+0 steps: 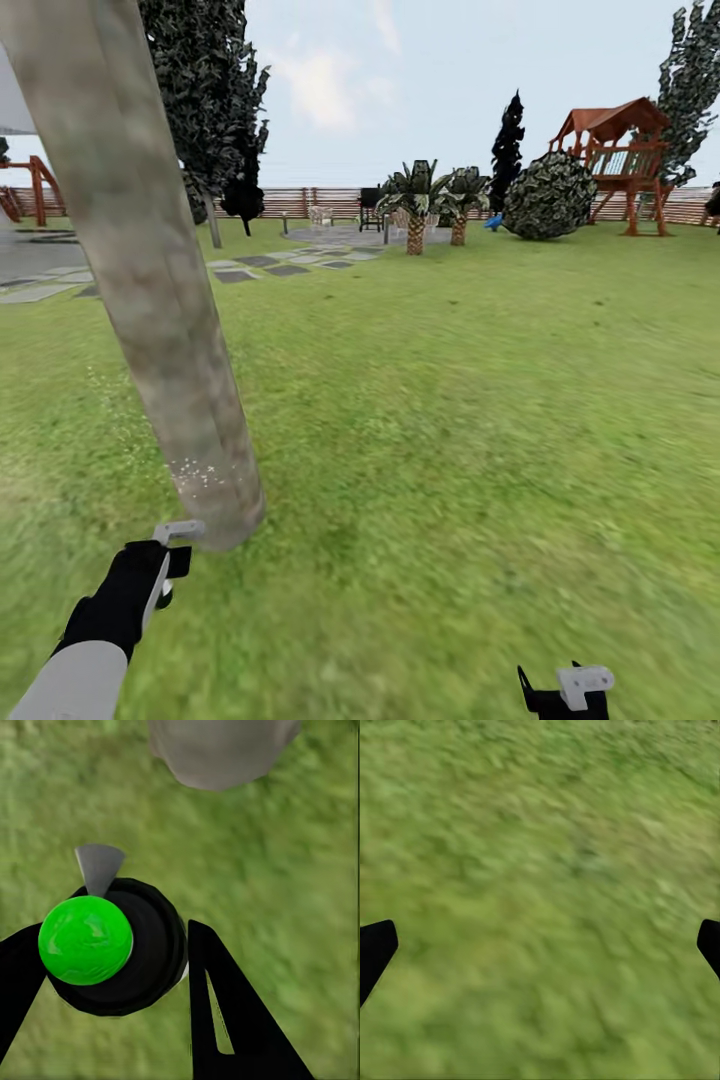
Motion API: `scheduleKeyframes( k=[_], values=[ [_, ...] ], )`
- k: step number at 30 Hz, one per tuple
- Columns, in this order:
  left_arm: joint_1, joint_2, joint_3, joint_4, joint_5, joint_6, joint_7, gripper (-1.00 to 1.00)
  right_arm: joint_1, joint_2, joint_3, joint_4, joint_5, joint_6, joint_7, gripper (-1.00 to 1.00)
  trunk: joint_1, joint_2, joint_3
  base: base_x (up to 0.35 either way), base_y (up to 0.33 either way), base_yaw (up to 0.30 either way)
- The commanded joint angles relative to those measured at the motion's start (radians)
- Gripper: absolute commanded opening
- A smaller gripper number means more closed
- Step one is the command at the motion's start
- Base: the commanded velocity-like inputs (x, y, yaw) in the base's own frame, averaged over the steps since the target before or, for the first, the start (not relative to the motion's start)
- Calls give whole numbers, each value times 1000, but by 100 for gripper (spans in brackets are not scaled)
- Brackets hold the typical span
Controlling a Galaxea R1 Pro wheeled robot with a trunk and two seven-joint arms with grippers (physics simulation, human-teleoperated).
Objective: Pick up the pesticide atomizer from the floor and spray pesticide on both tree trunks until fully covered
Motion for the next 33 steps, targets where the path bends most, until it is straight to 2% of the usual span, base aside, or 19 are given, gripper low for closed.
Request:
scheduleKeyframes(
  k=[1, 3, 7, 8, 9, 10, 11, 12, 14, 16, 17, 18, 19, 20, 23, 26, 28, 31, 33],
  values=[
    [-20, -4, -1, -1, -3, 3, -1, -100, 0, 0, 0, 0, 0, 0, 0, 100, 0, 0, 0, 0, 0, 278],
    [-66, -4, -3, -4, -3, 15, -1, -100, 0, 0, 0, 0, 0, 0, 0, 100, 0, 0, 0, 0, 0, 278],
    [-99, 21, -7, -4, -5, 20, -2, -100, 0, 0, 0, 0, 0, 0, 0, 100, 0, 0, 0, 0, 0, 167],
    [-107, 18, -13, -5, -6, 21, -3, -100, 0, 0, 0, 0, 0, 0, 0, 100, 0, 0, 0, 0, 0, 26],
    [-113, 10, -29, -6, -6, 21, -3, -100, 0, 0, 0, 0, 0, 0, 0, 100, 0, 0, 0, 0, 0, 13],
    [-141, -17, -75, -6, -5, 27, -6, -100, 0, 0, 0, 0, 0, 0, 0, 100, 0, 0, 0, 0, 0, 4],
    [-155, -28, -96, -6, -5, 40, -7, -100, 0, 0, 0, 0, 0, 0, -1, 100, 0, 0, 0, 0, 0, 2],
    [-162, -33, -105, -7, -5, 51, -8, -100, 0, 0, 0, 0, 1, 0, -1, 100, 0, 0, 0, 0, 0, 1],
    [-190, -23, -116, -4, -4, 78, -18, -100, 0, 0, 0, 0, 1, 0, 0, 100, 0, 0, 0, 0, 0, 0],
    [-196, 14, -116, -5, -5, 82, -65, -100, 0, 0, 0, 0, 1, 0, 0, 100, 0, 0, 0, 0, 0, 0],
    [-196, 60, -116, -4, -5, 83, -116, -100, 0, 0, 0, 0, 1, 0, -1, 100, 0, 0, 0, 0, 0, 0],
    [-189, 141, -115, -2, -7, 82, -213, -100, 0, 0, 0, 0, 1, 0, -1, 100, 0, 0, 0, 0, 0, 0],
    [-187, 161, -117, -3, -10, 81, -238, -100, 0, 0, 0, 0, 1, 0, 0, 100, 0, 0, 0, 0, 0, 0],
    [-185, 169, -123, -4, -12, 81, -250, -100, 0, 0, 0, 0, 1, 0, 0, 100, 0, 0, 0, 0, 0, 0],
    [-184, 167, -125, -6, -13, 82, -262, -100, 0, 0, 0, 1, 1, 0, 0, 100, 0, 0, 0, 0, 0, 0],
    [-186, 109, -130, -6, -15, 83, -264, -100, 0, 0, 0, 1, 1, 0, 0, 100, 0, 0, 0, 48, 0, 0],
    [-187, 77, -147, -6, -16, 83, -264, -100, 0, 0, 0, 1, 1, 0, 0, 100, 0, 0, 0, 252, 0, 0],
    [-187, 72, -152, -6, -18, 83, -263, -100, 0, 0, 0, 1, 1, 0, 0, 100, 0, 0, 0, 280, 0, 0],
    [-187, 87, -146, -6, -20, 83, -263, -100, 0, 0, 0, 1, 2, 0, 0, 100, 0, 0, 0, 94, 0, 0]
  ],
)
